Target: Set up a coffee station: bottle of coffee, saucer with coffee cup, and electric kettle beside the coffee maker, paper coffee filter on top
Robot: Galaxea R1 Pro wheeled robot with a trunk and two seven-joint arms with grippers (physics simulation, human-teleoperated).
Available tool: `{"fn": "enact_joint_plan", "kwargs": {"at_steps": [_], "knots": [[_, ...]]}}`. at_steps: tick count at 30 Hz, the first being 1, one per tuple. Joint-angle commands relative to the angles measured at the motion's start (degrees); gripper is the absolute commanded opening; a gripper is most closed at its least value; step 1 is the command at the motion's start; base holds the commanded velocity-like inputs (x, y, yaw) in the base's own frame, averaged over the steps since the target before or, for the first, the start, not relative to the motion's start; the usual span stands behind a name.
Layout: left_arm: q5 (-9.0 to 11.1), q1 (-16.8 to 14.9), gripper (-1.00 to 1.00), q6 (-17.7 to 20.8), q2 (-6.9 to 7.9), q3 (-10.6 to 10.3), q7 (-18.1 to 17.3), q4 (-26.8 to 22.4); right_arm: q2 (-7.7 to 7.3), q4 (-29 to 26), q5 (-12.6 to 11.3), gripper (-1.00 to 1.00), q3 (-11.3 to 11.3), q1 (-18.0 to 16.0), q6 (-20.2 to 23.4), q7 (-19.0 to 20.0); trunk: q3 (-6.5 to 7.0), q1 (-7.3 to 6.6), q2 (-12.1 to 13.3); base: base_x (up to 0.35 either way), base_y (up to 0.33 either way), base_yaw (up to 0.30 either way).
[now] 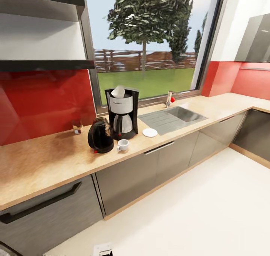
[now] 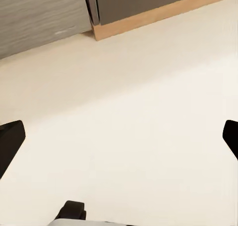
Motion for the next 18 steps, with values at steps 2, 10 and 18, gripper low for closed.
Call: {"fn": "enact_joint_plan", "kwargs": {"at_steps": [2,10,18], "knots": [[0.52,-0.07,1.00,-0.21,-0.03,-0.50,0.21,0.13,-0.01,0.24,0.05,1.00,0.02,-0.10,-0.43,0.13,0.03,0.02,-0.08,0.000,-0.280,0.239],[0.53,-0.07,1.00,-0.12,-0.03,-0.50,0.21,0.13,-0.01,0.24,0.01,1.00,0.02,-0.11,-0.43,0.12,0.55,0.02,-0.08,0.130,-0.234,0.236],[0.53,-0.07,1.00,-0.12,-0.03,-0.50,0.21,0.16,-0.01,0.24,0.00,1.00,0.02,-0.10,-0.43,0.13,1.10,0.02,-0.08,0.281,-0.164,0.220]]}}
